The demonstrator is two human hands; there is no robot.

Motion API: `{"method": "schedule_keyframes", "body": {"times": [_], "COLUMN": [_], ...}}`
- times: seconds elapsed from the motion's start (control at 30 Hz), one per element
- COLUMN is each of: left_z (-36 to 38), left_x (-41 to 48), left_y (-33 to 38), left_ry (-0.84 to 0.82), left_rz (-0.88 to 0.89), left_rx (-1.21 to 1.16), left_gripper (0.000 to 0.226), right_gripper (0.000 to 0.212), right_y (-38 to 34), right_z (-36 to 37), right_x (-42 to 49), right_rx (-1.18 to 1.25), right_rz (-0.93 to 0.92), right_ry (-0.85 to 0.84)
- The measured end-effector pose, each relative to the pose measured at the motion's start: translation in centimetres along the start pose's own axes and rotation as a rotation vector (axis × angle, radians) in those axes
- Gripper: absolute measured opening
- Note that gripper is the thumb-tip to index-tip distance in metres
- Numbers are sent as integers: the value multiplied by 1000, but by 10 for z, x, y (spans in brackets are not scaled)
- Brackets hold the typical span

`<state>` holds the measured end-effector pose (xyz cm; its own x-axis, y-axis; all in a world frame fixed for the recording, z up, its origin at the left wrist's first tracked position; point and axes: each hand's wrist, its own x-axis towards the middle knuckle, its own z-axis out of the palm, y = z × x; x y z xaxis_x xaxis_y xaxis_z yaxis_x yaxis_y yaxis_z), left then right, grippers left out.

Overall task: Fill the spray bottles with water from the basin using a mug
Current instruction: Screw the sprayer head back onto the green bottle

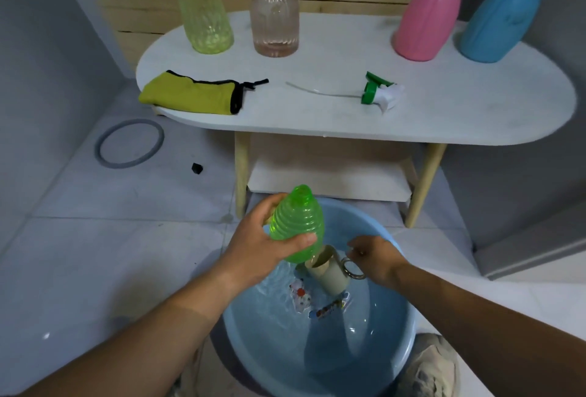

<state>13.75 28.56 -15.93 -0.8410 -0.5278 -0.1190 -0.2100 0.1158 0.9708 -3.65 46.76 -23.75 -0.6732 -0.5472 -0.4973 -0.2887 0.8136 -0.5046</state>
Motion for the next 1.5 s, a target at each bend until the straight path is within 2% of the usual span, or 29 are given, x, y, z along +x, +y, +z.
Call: {"method": "schedule_keyframes", "body": {"times": [0.07, 0.2, 0.33, 0.4, 0.53, 0.67, 0.73, 0.8, 0.87, 1.0, 1.13, 1.37, 1.5], "left_z": [0, -1, -10, -16, -30, -42, -47, -50, -50, -45, -43, -43, -42], "left_x": [-1, 0, 5, 9, 20, 39, 49, 59, 68, 88, 102, 114, 117], "left_y": [8, 33, 61, 77, 113, 142, 151, 156, 157, 158, 156, 150, 145], "left_ry": [13, 31, 32, 36, 21, 3, 10, 32, 50, 75, 83, 118, 122], "left_rz": [22, 82, 152, 178, 219, 237, 244, 239, 239, 257, 244, 235, 237], "left_rx": [-20, -74, -82, -87, -76, -71, -35, -21, -25, -38, -48, -51, -39], "left_gripper": [71, 67, 70, 69, 62, 75, 74, 69, 67, 60, 54, 57, 52], "right_gripper": [16, 24, 33, 34, 34, 31, 34, 49, 65, 63, 68, 56, 70], "right_y": [-17, -59, -90, -105, -135, -154, -156, -156, -156, -159, -162, -160, -164], "right_z": [-13, -57, -103, -127, -179, -210, -217, -219, -219, -222, -222, -230, -232], "right_x": [-5, -29, -61, -75, -81, -60, -42, -25, -11, 11, 21, 32, 32], "right_rx": [167, 571, 642, 657, 674, 633, 538, 364, 206, 176, 147, 160, 245], "right_rz": [-62, -82, -137, -180, -238, -164, -108, -64, 5, 122, 106, 31, 54], "right_ry": [29, -93, -122, -75, 193, 388, 470, 521, 512, 521, 515, 442, 403]}}
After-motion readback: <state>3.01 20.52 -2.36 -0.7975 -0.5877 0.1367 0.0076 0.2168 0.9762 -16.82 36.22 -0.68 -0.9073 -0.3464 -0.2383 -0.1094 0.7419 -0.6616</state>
